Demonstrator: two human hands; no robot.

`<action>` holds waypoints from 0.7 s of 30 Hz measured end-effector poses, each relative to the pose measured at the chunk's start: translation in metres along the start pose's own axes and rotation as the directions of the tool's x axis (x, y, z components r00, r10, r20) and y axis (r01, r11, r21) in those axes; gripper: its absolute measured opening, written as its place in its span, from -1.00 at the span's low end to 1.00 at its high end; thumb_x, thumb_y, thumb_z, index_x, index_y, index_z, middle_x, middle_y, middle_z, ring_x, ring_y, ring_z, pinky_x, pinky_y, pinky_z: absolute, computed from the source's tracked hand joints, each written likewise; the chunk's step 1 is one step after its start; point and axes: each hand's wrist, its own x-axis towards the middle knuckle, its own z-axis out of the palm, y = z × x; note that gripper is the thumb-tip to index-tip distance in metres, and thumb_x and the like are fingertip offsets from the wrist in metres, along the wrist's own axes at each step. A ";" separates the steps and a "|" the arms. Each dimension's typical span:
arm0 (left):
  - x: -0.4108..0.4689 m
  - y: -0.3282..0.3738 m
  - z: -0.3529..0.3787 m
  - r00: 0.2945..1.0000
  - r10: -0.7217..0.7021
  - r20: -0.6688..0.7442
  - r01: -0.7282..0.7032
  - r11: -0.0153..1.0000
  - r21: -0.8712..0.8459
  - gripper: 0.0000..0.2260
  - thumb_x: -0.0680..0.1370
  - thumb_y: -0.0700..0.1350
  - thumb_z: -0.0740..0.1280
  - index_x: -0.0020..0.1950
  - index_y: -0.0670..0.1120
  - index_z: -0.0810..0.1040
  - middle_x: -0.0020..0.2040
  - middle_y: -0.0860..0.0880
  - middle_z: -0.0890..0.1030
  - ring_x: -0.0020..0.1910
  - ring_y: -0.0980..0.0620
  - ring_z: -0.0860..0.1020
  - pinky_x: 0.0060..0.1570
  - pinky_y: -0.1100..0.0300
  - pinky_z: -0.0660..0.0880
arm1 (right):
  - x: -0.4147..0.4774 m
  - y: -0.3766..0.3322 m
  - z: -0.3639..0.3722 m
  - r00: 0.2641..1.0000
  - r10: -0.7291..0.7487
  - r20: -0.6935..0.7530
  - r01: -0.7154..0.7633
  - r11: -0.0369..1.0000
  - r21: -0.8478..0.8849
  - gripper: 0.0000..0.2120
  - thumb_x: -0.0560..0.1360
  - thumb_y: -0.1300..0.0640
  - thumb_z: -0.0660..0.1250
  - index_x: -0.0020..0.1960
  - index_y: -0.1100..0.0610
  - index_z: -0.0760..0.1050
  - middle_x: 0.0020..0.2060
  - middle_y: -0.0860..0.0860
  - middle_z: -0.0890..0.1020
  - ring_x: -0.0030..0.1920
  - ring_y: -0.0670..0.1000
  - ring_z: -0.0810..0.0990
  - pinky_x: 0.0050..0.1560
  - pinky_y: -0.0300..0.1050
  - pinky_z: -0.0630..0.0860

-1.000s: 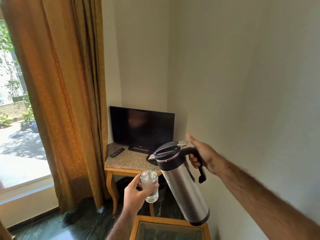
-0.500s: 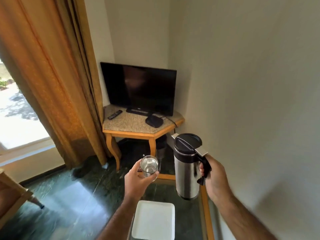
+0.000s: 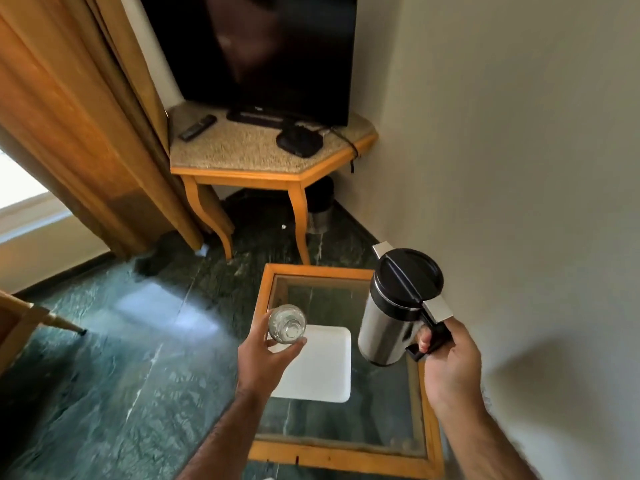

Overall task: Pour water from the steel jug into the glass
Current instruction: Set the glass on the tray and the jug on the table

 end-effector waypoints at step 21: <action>0.052 -0.195 0.110 0.971 -0.212 0.114 0.163 0.928 0.335 -0.38 0.31 -0.03 0.69 0.31 0.07 0.53 0.02 0.15 0.63 -0.07 0.14 0.59 -0.25 0.39 0.42 | 0.054 0.192 -0.078 0.969 0.039 -0.244 0.004 0.985 0.174 -0.58 0.51 0.14 0.15 -0.49 -0.02 0.52 -0.50 -0.05 0.48 -0.33 0.07 0.40 -0.17 -0.10 0.39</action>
